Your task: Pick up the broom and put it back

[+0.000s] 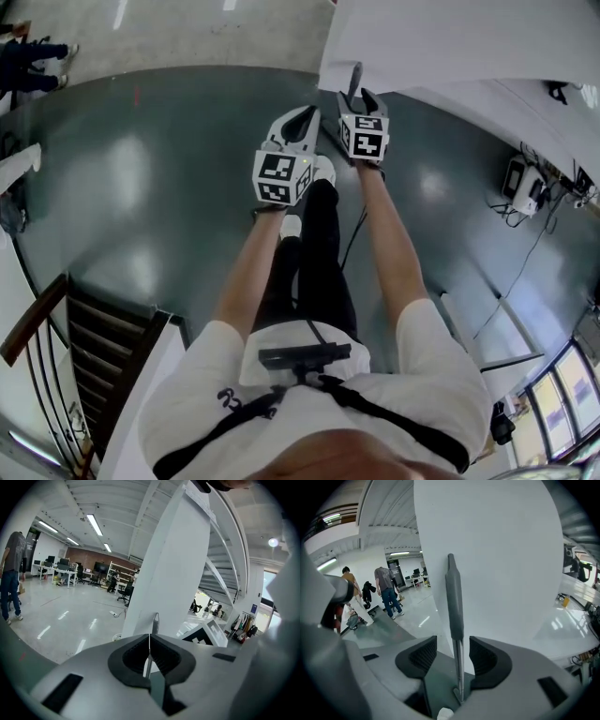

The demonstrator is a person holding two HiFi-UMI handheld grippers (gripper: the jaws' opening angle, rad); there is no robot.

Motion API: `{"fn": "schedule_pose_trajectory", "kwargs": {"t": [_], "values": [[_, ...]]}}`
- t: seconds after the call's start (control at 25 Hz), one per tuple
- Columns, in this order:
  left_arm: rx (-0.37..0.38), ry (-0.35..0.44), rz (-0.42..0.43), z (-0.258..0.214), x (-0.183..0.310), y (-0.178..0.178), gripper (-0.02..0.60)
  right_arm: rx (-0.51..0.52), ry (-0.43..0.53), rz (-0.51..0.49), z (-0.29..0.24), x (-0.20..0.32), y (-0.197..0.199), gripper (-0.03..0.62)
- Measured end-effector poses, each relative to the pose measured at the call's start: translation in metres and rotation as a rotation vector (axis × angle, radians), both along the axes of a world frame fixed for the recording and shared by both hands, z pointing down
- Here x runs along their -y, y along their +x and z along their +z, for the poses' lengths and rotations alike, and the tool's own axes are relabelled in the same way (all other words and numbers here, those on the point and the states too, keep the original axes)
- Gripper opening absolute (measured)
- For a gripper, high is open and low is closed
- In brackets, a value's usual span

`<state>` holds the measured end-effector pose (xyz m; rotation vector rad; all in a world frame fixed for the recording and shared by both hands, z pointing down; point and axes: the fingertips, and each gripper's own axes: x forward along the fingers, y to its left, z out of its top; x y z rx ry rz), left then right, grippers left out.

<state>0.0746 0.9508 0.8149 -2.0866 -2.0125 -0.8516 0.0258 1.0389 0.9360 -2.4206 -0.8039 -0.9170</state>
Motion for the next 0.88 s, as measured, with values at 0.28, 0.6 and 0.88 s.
{"fn": "schedule_pose_trajectory", "kwargs": {"t": [0.28, 0.6, 0.88], "values": [[0.011, -0.007, -0.025, 0.001, 0.000, 0.002, 0.012, 0.025, -0.012, 0.007, 0.018, -0.014, 0.010, 0.199], [0.005, -0.029, -0.035, -0.021, 0.017, 0.004, 0.012, 0.050, -0.033, 0.016, 0.005, -0.007, 0.002, 0.103], [0.046, -0.028, -0.095, -0.043, 0.063, -0.005, 0.012, 0.077, -0.027, -0.065, -0.035, 0.061, -0.033, 0.100]]}}
